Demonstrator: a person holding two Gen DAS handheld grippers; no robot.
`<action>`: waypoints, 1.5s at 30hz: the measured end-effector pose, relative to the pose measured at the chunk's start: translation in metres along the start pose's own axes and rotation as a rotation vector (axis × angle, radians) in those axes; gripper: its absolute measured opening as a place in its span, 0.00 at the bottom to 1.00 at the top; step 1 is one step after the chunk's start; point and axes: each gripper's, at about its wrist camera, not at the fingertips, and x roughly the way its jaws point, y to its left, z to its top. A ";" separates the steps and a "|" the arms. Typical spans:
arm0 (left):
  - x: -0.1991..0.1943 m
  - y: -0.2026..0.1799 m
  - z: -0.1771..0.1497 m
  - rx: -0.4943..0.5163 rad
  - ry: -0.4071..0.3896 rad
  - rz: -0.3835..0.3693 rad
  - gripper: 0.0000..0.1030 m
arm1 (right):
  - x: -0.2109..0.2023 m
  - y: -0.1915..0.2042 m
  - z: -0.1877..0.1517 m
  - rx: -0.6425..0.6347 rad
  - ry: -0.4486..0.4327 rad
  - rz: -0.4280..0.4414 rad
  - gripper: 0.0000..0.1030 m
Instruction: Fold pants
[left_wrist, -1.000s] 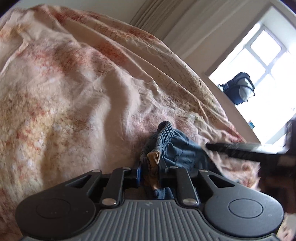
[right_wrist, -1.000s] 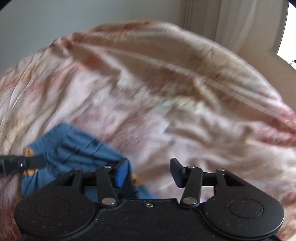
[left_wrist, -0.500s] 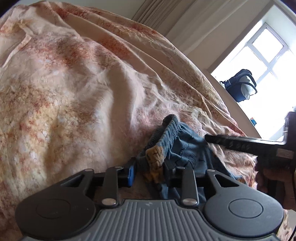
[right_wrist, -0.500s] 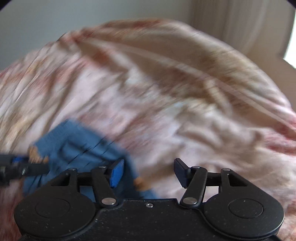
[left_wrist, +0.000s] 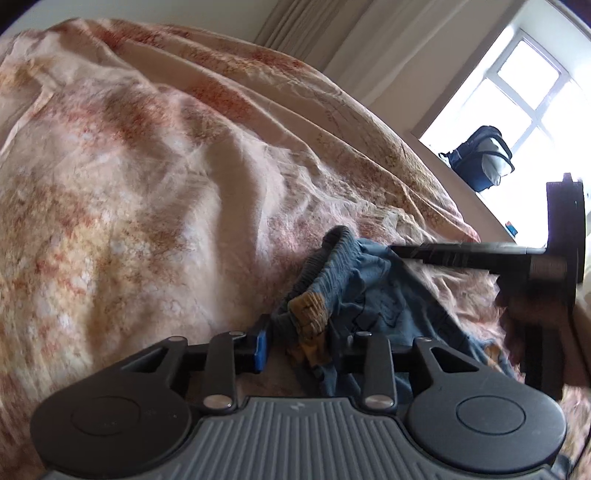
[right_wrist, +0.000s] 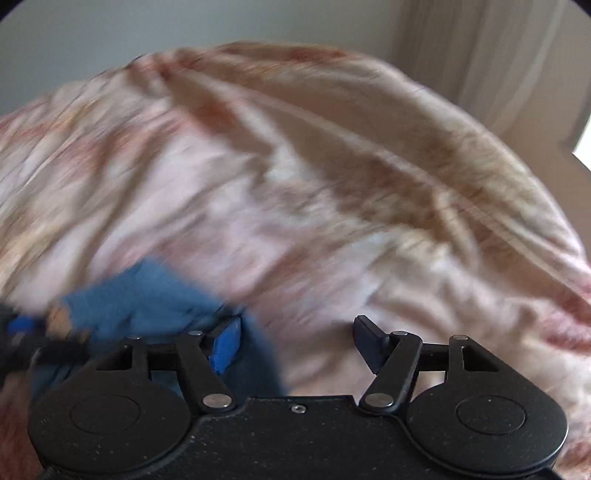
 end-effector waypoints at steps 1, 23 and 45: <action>0.000 0.000 0.001 0.009 0.002 -0.010 0.43 | -0.004 -0.012 0.000 0.039 -0.016 -0.040 0.52; -0.023 -0.061 -0.036 0.402 -0.025 0.238 1.00 | -0.157 -0.038 -0.156 0.085 0.115 -0.101 0.78; -0.043 -0.148 -0.033 0.532 0.012 0.113 1.00 | -0.219 -0.112 -0.263 0.263 -0.073 -0.089 0.99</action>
